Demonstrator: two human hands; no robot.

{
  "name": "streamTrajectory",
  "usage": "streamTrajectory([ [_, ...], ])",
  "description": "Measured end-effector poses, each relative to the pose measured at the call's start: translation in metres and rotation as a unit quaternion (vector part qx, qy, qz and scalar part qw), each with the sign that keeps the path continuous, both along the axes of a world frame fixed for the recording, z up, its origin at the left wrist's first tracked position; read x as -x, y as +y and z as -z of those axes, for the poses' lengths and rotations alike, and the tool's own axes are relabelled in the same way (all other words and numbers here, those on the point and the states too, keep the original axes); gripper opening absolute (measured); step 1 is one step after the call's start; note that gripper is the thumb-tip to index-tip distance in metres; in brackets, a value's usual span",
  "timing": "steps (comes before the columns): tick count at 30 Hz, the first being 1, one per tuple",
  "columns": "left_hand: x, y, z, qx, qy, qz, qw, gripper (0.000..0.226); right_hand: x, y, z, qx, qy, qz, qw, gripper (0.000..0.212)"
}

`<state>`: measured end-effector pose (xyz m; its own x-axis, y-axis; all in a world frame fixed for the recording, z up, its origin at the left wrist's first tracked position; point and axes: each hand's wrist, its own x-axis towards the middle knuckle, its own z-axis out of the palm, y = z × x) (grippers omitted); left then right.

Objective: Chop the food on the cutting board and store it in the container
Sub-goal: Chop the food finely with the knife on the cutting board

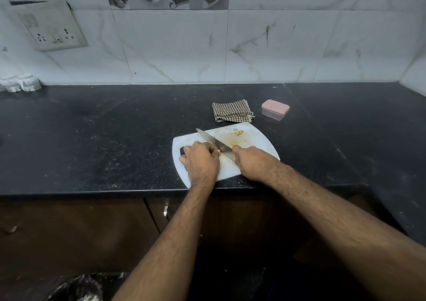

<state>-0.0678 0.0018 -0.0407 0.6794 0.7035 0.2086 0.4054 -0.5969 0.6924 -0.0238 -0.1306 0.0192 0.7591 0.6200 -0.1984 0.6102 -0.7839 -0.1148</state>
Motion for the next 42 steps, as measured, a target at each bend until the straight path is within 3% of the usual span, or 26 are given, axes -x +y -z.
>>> streamTrajectory([
  [30, 0.003, 0.004, -0.002, 0.044, -0.007, 0.022, 0.999, 0.007, 0.000, 0.013, 0.000, 0.040, -0.004, 0.001, 0.999, 0.037],
  [42, 0.002, 0.004, 0.001, 0.041, -0.008, 0.018, 0.999, 0.005, 0.001, 0.004, 0.003, 0.002, -0.010, 0.007, 1.000, 0.025],
])
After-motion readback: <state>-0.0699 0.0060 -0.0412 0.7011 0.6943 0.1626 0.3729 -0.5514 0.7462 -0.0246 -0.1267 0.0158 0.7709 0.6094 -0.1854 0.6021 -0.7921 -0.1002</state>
